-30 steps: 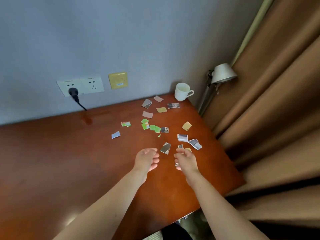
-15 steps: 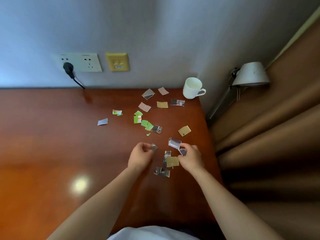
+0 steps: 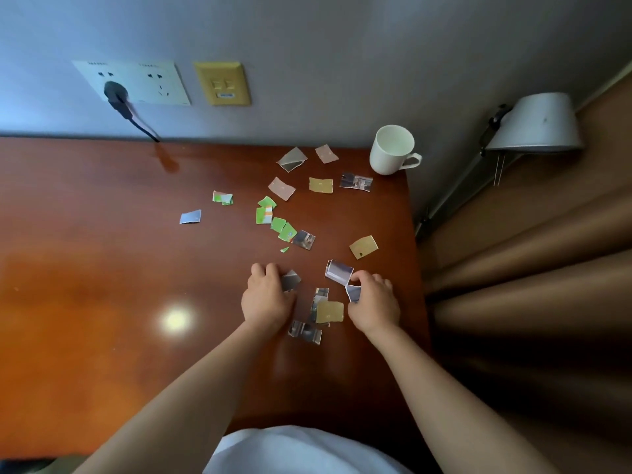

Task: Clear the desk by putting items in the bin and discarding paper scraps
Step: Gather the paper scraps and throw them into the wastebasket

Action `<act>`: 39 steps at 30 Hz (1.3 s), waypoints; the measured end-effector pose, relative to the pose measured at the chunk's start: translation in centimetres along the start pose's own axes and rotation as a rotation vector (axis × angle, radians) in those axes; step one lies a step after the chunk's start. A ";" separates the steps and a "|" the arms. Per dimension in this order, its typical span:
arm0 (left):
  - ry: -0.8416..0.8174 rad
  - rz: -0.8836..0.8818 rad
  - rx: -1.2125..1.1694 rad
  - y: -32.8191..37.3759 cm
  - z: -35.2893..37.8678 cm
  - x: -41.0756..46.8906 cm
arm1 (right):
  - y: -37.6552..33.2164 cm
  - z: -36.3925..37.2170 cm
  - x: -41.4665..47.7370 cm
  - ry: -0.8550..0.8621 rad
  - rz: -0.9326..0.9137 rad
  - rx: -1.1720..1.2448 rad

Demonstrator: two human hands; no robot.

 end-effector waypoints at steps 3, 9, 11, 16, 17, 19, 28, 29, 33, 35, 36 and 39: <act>0.004 0.034 0.105 0.4 0.1 0.4 | 0.2 0.4 0.2 -0.033 0.022 0.110; -0.013 0.081 0.142 0.9 -0.1 0.7 | -2.3 1.7 -0.1 -0.152 -0.059 0.325; -0.017 0.093 0.081 1.1 -0.1 0.3 | -3.3 2.7 -0.5 -0.222 -0.117 0.200; -0.194 0.197 -0.114 1.4 1.6 -1.2 | -4.4 2.6 -1.2 -0.102 -0.224 -0.118; -0.224 0.213 -0.122 1.4 1.9 -1.4 | -4.5 2.6 -1.3 -0.108 -0.234 -0.132; -0.244 0.218 -0.150 1.3 2.1 -1.7 | -4.8 2.5 -1.2 -0.128 -0.242 -0.154; -0.425 0.280 0.069 1.1 3.3 -3.1 | -4.3 3.2 -1.0 -0.178 -0.169 -0.092; -0.410 0.298 0.129 1.3 3.3 -3.3 | -4.4 3.4 -1.0 -0.188 -0.176 -0.098; -0.346 0.376 0.294 2.7 3.3 -3.7 | -3.9 3.3 -1.3 -0.183 -0.171 -0.062; -0.341 0.390 0.354 3.1 3.3 -3.6 | -3.7 3.6 -1.3 -0.193 -0.168 -0.043; -0.336 0.392 0.373 3.1 3.4 -3.5 | -3.6 3.8 -1.4 -0.205 -0.167 -0.036; -0.317 0.373 0.344 3.0 3.4 -3.1 | -3.2 4.1 -1.2 -0.228 -0.159 0.035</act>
Point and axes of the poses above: each hand's wrist, its own x-axis towards the middle knuckle, its own z-axis out of the palm, y = z × x, the point moved 10 cm from there along x, towards the middle knuckle, and after that the axes turned 4 degrees about -y, right-handed, at the moved point
